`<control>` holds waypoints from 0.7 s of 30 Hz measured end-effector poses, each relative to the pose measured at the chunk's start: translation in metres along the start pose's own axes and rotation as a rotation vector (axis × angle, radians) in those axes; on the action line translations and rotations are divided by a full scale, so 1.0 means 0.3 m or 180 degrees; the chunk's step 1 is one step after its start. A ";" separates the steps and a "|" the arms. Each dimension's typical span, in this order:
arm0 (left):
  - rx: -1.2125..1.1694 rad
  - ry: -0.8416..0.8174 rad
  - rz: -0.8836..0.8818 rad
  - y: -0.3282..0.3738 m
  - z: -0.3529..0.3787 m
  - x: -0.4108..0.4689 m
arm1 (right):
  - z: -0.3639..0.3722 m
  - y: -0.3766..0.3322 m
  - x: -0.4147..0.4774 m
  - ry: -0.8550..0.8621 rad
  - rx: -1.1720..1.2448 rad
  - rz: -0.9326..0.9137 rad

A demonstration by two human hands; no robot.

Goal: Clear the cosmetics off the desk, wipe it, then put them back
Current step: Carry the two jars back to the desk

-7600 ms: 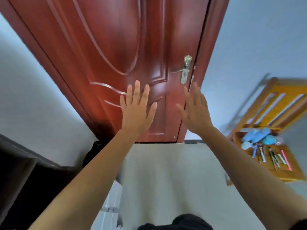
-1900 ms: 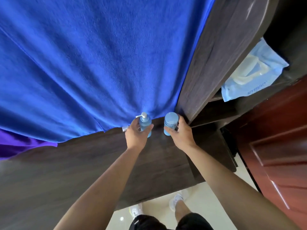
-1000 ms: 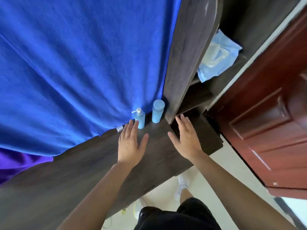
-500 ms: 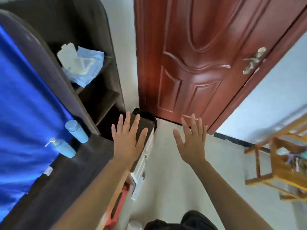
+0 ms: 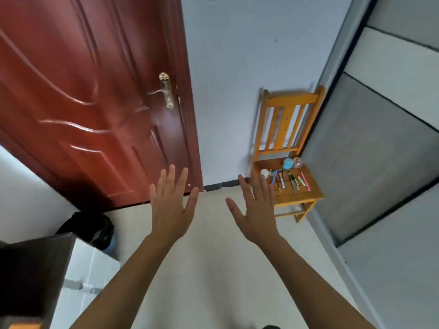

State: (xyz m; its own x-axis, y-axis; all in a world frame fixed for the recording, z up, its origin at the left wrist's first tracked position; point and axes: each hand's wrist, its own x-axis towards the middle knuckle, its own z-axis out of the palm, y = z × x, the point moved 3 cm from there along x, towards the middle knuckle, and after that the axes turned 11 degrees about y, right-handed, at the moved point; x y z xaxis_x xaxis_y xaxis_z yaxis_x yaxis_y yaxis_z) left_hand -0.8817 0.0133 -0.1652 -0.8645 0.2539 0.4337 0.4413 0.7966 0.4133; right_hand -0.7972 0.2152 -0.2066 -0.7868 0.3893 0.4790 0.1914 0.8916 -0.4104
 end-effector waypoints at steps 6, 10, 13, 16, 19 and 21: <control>-0.0326 -0.0206 0.0369 0.405 0.296 0.159 | -0.172 0.429 0.162 0.0204 -0.0219 0.0489; -0.0362 -0.0446 0.0537 0.509 0.504 0.283 | -0.131 0.658 0.269 -0.0079 -0.0417 0.0778; -0.0443 -0.0617 0.0641 0.558 0.689 0.400 | -0.069 0.821 0.358 -0.0355 -0.0505 0.0962; -0.0563 -0.0873 0.0569 0.623 0.902 0.554 | -0.006 1.002 0.475 -0.0347 -0.0498 0.1174; -0.0549 -0.1163 0.0536 0.712 1.093 0.715 | 0.046 1.185 0.607 -0.0438 -0.0626 0.1531; -0.0534 -0.1304 0.0600 0.774 1.199 0.812 | 0.075 1.295 0.701 -0.0533 -0.0713 0.1630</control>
State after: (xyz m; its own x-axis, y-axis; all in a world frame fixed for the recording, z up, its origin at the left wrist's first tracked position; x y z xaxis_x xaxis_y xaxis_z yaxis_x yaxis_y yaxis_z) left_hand -1.0764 0.4574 -0.2516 -0.7745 0.6075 0.1761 0.6029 0.6249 0.4959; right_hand -0.9017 0.6382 -0.2826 -0.6399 0.7581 0.1260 0.6769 0.6336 -0.3746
